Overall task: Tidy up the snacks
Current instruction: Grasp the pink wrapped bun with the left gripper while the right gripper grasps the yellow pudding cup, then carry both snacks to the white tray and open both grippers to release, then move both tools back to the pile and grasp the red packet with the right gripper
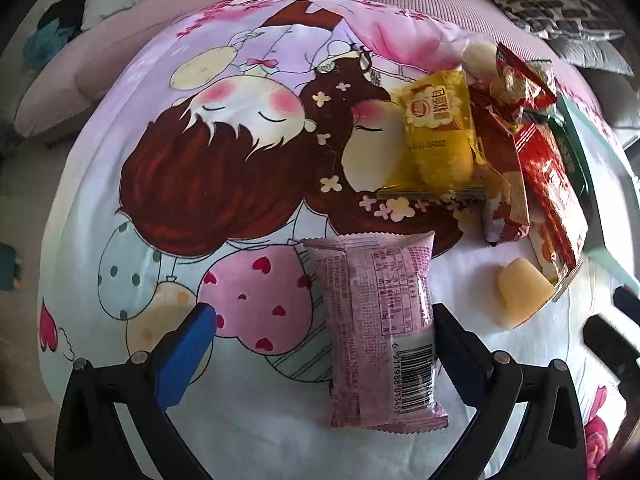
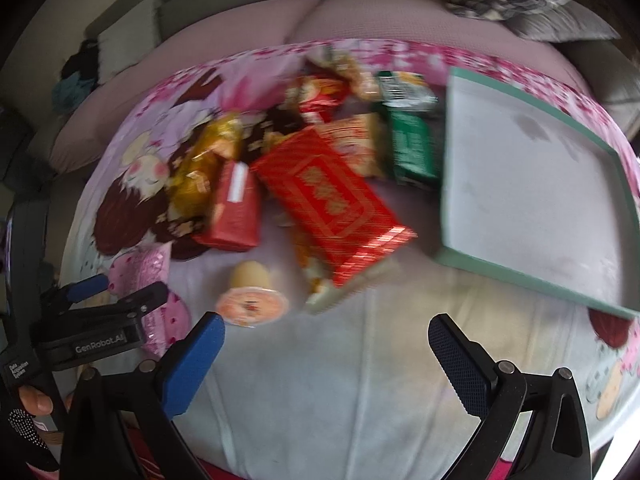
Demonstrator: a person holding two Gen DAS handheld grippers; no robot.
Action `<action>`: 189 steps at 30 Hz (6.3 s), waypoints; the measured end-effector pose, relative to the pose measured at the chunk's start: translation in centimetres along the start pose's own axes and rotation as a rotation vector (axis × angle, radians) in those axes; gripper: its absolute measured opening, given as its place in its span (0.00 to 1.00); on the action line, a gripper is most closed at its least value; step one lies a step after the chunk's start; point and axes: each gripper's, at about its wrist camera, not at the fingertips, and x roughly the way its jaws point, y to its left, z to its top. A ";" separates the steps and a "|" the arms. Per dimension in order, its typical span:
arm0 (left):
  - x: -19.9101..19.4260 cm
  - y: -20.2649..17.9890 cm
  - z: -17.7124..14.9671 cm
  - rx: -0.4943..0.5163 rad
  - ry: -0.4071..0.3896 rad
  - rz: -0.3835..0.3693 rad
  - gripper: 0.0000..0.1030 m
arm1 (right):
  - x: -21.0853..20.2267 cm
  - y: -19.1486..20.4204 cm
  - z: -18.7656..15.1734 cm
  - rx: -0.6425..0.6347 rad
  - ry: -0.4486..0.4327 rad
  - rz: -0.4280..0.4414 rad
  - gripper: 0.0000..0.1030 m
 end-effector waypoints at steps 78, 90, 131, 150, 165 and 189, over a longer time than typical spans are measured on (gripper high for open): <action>-9.4 -18.6 6.1 0.127 -0.114 -0.166 0.38 | -4.7 -11.2 4.1 0.252 -0.161 -0.066 0.46; -6.7 -28.5 10.8 0.193 -0.111 -0.230 0.38 | -4.3 -21.4 6.4 0.490 -0.227 -0.177 0.46; 0.2 -35.4 11.6 0.242 -0.063 -0.212 0.74 | -1.6 -28.3 6.8 0.604 -0.163 -0.302 0.81; -2.9 -29.9 10.9 0.156 -0.188 -0.115 0.84 | -1.5 -26.5 7.4 0.498 -0.164 -0.275 1.00; -5.7 -23.8 9.0 0.070 -0.243 -0.060 0.84 | -2.3 -21.5 7.0 0.426 -0.202 -0.155 1.00; -6.3 -13.0 8.0 -0.112 -0.229 -0.015 0.84 | -1.4 -12.3 7.3 0.241 -0.225 -0.138 0.99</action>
